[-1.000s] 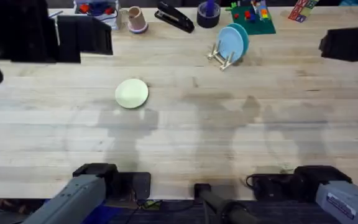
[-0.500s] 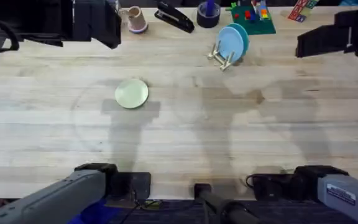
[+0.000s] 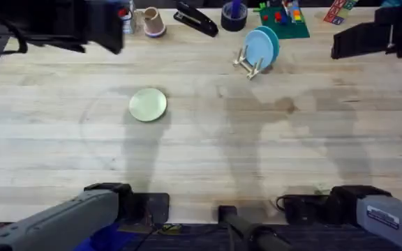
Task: Pick up the plates from the table one by one and place each into a slot on the dish rack.
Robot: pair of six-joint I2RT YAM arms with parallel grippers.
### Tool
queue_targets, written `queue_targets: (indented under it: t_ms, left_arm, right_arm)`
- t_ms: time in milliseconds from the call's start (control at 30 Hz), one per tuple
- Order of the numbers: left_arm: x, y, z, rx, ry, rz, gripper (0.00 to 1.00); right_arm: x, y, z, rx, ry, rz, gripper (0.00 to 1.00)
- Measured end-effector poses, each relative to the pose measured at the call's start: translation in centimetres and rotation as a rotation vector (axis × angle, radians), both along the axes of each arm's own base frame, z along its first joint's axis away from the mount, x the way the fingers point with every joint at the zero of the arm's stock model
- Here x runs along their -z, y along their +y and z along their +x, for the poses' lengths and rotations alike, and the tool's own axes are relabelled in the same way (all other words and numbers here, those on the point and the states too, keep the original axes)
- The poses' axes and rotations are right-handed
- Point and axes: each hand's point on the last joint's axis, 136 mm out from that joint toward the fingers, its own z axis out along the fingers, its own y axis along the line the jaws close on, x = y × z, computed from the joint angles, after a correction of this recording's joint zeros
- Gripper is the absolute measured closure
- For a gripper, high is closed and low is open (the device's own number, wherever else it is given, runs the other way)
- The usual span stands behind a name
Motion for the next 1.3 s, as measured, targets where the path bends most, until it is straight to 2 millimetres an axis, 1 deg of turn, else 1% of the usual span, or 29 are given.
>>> queue_targets:
  t_ms: [33, 67, 100, 133, 233, 400, 600, 733, 1033, 1300]
  left_arm:
    - [0.0, 0.0, 0.0, 0.0, 0.0, 0.0, 0.64]
    - [0.0, 0.0, 0.0, 0.0, 0.0, 0.0, 0.805]
    - [0.0, 0.0, 0.0, 0.005, 0.0, 0.002, 0.917]
    - [0.0, 0.0, 0.0, 0.005, 0.0, 0.0, 0.947]
    - [0.1, 0.0, -0.1, 0.005, 0.005, 0.0, 0.958]
    - [0.5, 0.0, -1.1, 0.004, 0.049, -0.001, 0.958]
    - [0.5, -0.1, -1.2, 0.0, 0.052, -0.014, 0.958]
    - [0.5, 0.4, -1.2, -0.023, 0.052, -0.044, 0.958]
    - [0.1, 1.7, -0.9, -0.002, 0.006, -0.205, 0.958]
    - [2.5, 1.8, -0.8, 0.038, -0.007, -0.399, 0.958]
  right_arm:
    - [0.0, 0.0, 0.0, 0.0, -0.002, 0.0, 0.008]
    - [0.0, 0.0, 0.0, 0.0, -0.002, 0.0, 0.009]
    - [0.0, 0.0, 0.0, 0.0, -0.002, 0.0, 0.008]
    - [0.0, 0.0, 0.1, 0.0, -0.003, 0.0, 0.007]
    - [-0.2, 0.0, 0.2, 0.0, -0.012, 0.0, 0.008]
    - [-0.2, 0.0, 0.3, 0.0, -0.014, 0.0, 0.006]
    - [-0.2, 0.0, 0.3, 0.0, -0.014, 0.0, 0.007]
    - [-0.2, 0.0, 0.3, 0.0, -0.014, 0.0, 0.007]
    - [-0.2, 0.0, 0.3, 0.0, -0.013, 0.0, 0.007]
    - [-0.2, 0.0, 0.3, 0.0, -0.013, 0.0, 0.008]
